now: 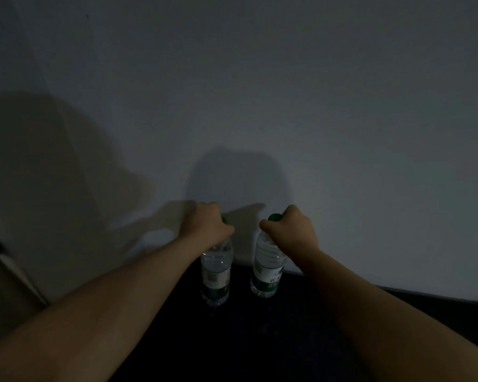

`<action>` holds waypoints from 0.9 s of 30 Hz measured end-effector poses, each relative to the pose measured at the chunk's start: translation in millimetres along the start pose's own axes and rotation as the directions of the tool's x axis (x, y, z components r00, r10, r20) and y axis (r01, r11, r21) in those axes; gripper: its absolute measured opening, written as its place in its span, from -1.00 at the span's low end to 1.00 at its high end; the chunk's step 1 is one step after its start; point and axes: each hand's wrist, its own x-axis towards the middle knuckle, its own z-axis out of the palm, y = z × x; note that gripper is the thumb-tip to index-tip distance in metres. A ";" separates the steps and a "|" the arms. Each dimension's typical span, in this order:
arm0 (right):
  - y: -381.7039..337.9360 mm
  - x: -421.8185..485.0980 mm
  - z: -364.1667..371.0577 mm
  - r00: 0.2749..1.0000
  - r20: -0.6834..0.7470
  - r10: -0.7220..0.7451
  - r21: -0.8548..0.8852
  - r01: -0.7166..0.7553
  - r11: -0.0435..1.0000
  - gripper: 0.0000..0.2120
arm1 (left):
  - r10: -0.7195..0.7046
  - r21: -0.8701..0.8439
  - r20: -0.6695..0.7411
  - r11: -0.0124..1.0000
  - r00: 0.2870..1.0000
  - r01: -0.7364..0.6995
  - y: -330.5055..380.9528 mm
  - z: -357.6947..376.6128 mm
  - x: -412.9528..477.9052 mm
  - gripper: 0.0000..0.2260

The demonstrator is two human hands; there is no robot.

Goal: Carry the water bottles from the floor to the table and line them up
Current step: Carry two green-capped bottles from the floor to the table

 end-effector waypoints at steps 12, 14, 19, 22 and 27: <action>4.7 16.1 19.5 1.000 0.021 -0.006 0.109 0.004 0.994 -0.70 | 0.091 -0.029 -0.016 0.995 0.996 -0.091 16.3 9.5 19.1 -0.72; 4.4 18.2 20.2 0.999 0.038 -0.010 0.065 0.008 0.998 -0.68 | 0.098 -0.034 -0.029 0.994 0.995 -0.099 17.1 12.5 19.4 -0.75; -0.8 20.7 19.1 0.993 0.102 -0.055 -0.150 0.070 0.986 -0.62 | 0.130 0.005 -0.053 0.992 0.990 -0.129 14.5 18.5 13.8 -0.71; -5.4 18.6 17.5 0.985 0.148 -0.085 -0.205 0.115 0.972 -0.61 | 0.150 0.027 -0.035 0.988 0.988 -0.149 14.5 16.6 10.9 -0.71; -9.4 7.9 2.3 0.984 0.151 -0.089 -0.260 0.127 0.957 -0.63 | 0.181 0.072 -0.041 0.981 0.983 -0.178 16.9 2.5 3.9 -0.71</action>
